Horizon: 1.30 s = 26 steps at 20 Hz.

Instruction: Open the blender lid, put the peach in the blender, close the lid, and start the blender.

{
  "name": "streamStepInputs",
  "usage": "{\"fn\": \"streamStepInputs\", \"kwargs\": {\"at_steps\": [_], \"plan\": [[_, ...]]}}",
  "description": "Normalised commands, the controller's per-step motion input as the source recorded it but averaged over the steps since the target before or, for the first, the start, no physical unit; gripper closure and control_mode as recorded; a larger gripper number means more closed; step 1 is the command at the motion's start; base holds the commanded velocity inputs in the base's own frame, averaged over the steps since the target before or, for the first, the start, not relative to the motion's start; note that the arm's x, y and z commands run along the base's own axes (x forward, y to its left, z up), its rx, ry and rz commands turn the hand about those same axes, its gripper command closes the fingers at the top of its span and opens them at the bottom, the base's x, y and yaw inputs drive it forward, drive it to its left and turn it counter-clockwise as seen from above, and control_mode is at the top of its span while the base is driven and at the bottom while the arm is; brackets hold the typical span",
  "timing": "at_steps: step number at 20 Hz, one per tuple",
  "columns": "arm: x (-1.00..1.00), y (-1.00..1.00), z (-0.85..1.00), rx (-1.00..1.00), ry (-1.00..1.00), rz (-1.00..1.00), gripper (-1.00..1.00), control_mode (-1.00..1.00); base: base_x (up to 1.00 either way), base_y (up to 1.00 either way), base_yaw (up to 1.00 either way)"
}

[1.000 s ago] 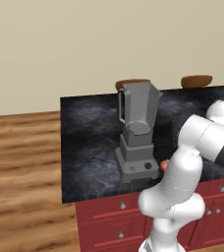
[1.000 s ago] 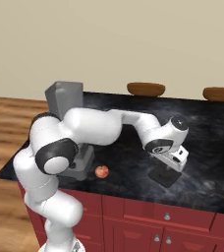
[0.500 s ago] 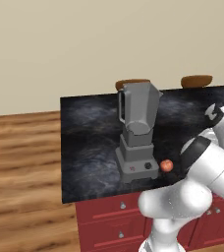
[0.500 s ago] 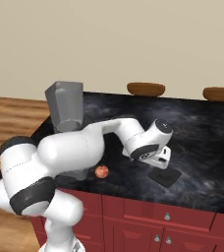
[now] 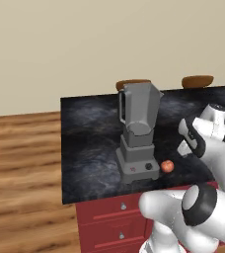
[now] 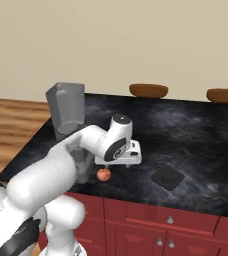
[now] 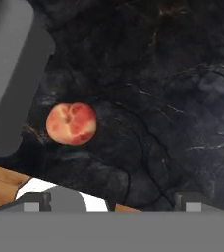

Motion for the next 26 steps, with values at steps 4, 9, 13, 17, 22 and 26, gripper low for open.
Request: {"fn": "streamStepInputs", "kwargs": {"at_steps": [4, 9, 13, 17, 22, 26], "plan": [[-0.26, 0.33, 0.0, -0.04, 0.07, 0.27, -1.0, -1.0, 0.0, 0.0, 0.0], [-0.01, 0.24, 0.0, 0.0, 0.05, 0.22, -1.0, -1.0, 0.0, 0.0, 0.0], [0.1, 0.29, -0.09, 0.0, 0.09, 0.15, -1.0, -1.0, 0.0, 0.0, 0.0], [0.27, 0.14, -0.19, 0.0, 0.06, 0.09, -1.0, -1.0, 0.0, 0.0, 0.0], [0.42, 0.01, -0.13, 0.0, 0.05, 0.05, -1.0, -1.0, 0.0, 0.0, 0.0], [0.39, 0.0, -0.18, 0.0, 0.05, 0.05, -1.0, -1.0, 0.0, 0.0, 0.0]]}}
